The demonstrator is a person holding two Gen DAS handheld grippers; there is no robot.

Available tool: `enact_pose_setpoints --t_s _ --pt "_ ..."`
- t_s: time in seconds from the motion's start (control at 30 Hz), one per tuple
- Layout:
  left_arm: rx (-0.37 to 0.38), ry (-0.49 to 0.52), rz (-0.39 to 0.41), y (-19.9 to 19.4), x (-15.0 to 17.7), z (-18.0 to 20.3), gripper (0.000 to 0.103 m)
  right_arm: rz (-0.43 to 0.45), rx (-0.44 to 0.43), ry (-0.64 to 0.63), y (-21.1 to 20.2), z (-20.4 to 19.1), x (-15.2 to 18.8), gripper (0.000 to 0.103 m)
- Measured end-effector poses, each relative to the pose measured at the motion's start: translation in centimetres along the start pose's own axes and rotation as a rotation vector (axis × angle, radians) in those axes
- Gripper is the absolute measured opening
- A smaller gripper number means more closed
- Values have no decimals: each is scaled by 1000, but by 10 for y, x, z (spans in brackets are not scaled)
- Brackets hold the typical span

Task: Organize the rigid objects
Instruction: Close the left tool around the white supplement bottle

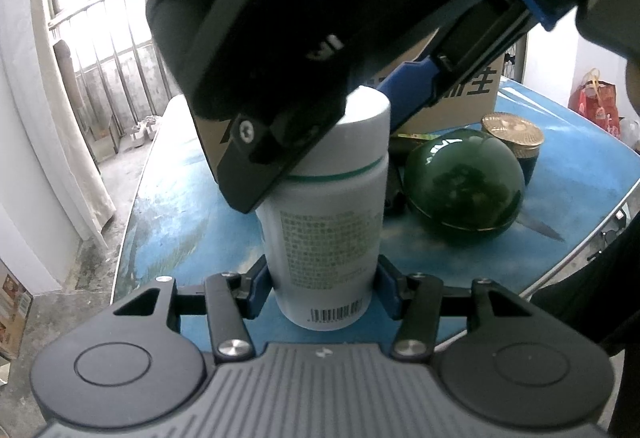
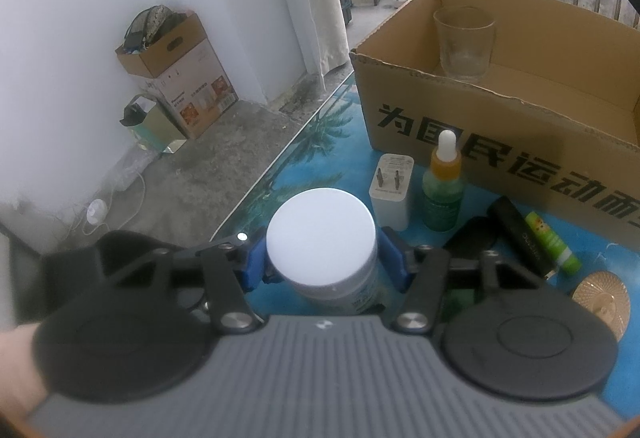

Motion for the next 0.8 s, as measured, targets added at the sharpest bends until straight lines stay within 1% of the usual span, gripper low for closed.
enact_pose_setpoints --t_s 0.13,0.2,0.23,0.3,0.4,0.43,0.47,0.53,0.8 --pt "0 0 -6 0 -1 1 55 4 -3 7 0 1 0 56" --pt "-1 4 9 -2 -4 1 59 4 -5 7 -1 1 0 56" --pt "-1 7 18 -4 -5 2 64 3 -5 6 -1 0 0 56" --pt "-3 14 35 -7 -8 3 66 4 -5 5 -1 0 1 56" --pt "-5 15 39 -8 -9 3 66 4 -5 5 -1 0 1 56" --pt "-5 14 39 -8 -9 3 65 4 -5 4 -1 0 1 56" --pt "-4 10 40 -8 -9 3 58 4 -4 5 -1 0 1 56" --pt "-5 -2 45 -9 -9 1 55 4 -4 5 -1 0 1 56" --pt "1 -15 50 -11 -7 -3 54 5 -3 6 -2 1 1 56"
Point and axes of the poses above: each gripper's, at about its wrist camera, not at the fingertips, and y roughly the way its jaws point, z to its right, x to its underside, the point moved 7 cm from there along y, roughly the way its jaws point, and after that the axes turned 1 degree about -y, right-handed, at the moved point
